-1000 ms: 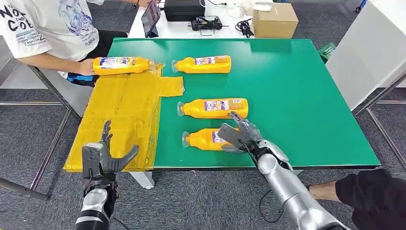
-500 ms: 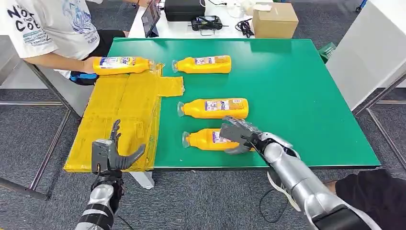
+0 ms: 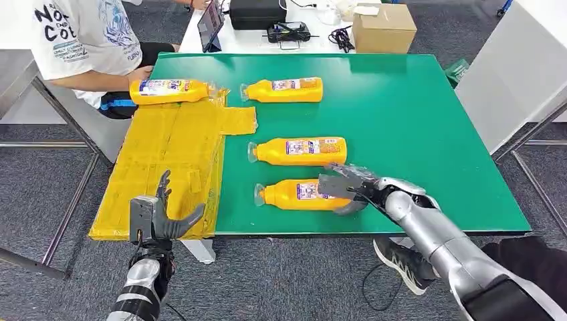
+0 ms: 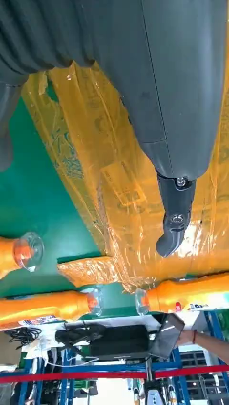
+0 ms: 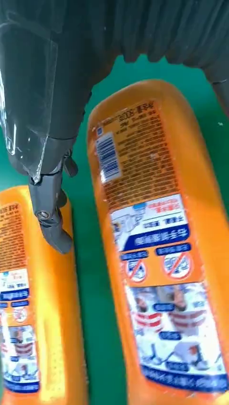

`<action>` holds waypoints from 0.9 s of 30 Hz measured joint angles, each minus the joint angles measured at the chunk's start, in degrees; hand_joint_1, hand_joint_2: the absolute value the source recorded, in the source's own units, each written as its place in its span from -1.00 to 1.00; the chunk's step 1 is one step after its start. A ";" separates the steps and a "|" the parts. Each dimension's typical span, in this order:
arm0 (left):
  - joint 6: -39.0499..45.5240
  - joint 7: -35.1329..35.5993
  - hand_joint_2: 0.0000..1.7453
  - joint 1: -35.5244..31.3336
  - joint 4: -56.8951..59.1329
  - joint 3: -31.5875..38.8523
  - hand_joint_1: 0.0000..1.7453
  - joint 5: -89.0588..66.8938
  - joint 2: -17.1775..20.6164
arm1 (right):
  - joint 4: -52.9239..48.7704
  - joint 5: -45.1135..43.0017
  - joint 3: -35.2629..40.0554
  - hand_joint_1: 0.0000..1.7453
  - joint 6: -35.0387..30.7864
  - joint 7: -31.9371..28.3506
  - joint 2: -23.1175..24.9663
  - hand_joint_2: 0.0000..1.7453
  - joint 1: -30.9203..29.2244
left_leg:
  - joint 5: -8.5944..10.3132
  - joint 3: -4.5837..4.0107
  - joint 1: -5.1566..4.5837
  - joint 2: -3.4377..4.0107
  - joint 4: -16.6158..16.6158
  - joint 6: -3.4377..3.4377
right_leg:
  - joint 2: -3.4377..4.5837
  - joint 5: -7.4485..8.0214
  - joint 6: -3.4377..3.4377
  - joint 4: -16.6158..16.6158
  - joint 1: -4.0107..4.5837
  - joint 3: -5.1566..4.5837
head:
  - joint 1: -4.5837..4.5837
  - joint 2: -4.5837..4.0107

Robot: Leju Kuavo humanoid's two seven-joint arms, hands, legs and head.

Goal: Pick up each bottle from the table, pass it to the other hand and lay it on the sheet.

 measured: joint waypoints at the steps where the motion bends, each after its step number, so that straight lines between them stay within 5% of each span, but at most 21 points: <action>1: -0.11 0.02 1.00 0.00 0.04 -0.09 -1.00 0.02 0.00 | -0.11 -0.11 0.46 -1.00 0.00 0.13 -0.22 1.00 -0.02 | 0.00 0.00 0.00 0.00 0.00 0.00 | 0.00 0.00 0.00 0.00 0.00 0.00 | 0.02 0.00; 27: -1.53 0.20 1.00 -1.00 1.25 -0.98 -1.00 1.90 -1.33 | 9.20 4.61 9.68 -1.00 -5.25 1.99 8.87 1.00 -2.78 | 0.00 0.11 0.03 0.05 0.00 0.00 | 0.02 0.00 -0.01 0.00 0.03 0.05 | 0.02 0.00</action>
